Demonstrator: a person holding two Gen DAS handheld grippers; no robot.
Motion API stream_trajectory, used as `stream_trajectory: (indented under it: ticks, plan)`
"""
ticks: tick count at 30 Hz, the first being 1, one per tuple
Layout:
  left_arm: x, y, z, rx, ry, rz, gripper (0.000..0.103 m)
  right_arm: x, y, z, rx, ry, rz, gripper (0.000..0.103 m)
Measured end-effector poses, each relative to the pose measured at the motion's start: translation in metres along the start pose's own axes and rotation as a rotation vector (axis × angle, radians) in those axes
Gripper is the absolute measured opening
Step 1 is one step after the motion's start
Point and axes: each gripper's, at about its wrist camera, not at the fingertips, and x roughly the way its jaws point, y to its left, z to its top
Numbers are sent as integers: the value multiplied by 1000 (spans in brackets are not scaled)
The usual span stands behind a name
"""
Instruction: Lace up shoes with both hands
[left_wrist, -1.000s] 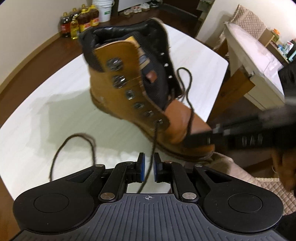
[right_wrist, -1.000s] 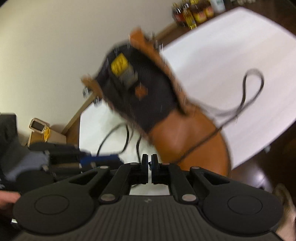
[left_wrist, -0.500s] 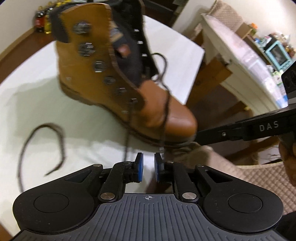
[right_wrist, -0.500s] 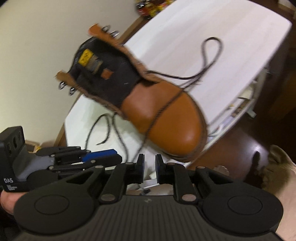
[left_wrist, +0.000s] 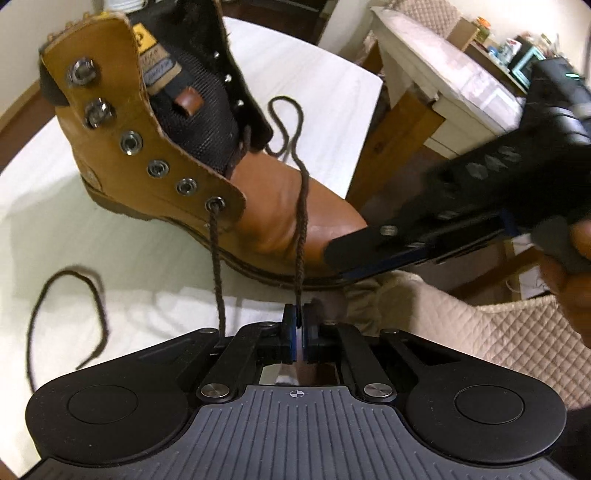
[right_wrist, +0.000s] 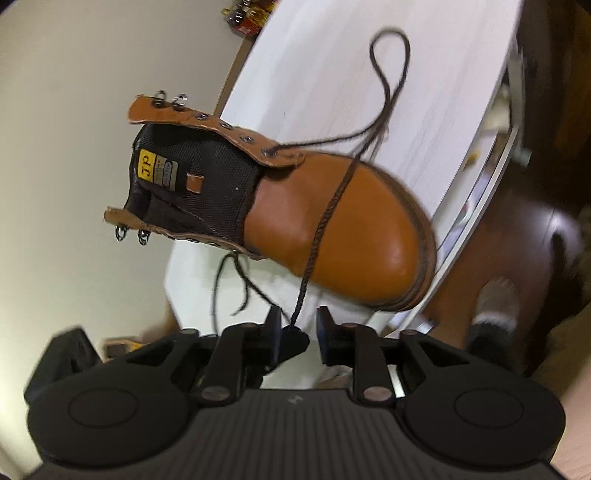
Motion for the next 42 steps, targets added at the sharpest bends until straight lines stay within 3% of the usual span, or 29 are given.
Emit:
stream_trajectory:
  ticks: [6, 8, 10, 13, 18, 23, 32, 42]
  plan:
    - [-13, -3, -4, 8, -2, -2, 2, 16, -10, 1, 90, 57, 66, 28]
    - [-14, -4, -4, 8, -4, -5, 2, 19, -10, 0, 99, 70, 80, 21]
    - [-16, -4, -4, 2, -7, -6, 2, 17, -5, 0, 75, 68, 78, 3]
    - [-23, -3, -3, -11, -17, -5, 3, 15, 3, -1, 40, 66, 75, 3]
    - [-42, 14, -1, -89, -88, 45, 4, -15, 24, 15, 13, -109, 118, 3]
    - [-43, 27, 2, -112, -100, 89, 4, -9, 32, 35, 58, -210, 196, 3]
    - [-50, 33, -2, -120, -113, 107, 4, 21, 42, 42, -11, -196, 154, 3]
    - [-46, 32, 21, -39, -179, 136, 10, 27, 58, 45, -138, -127, 66, 3]
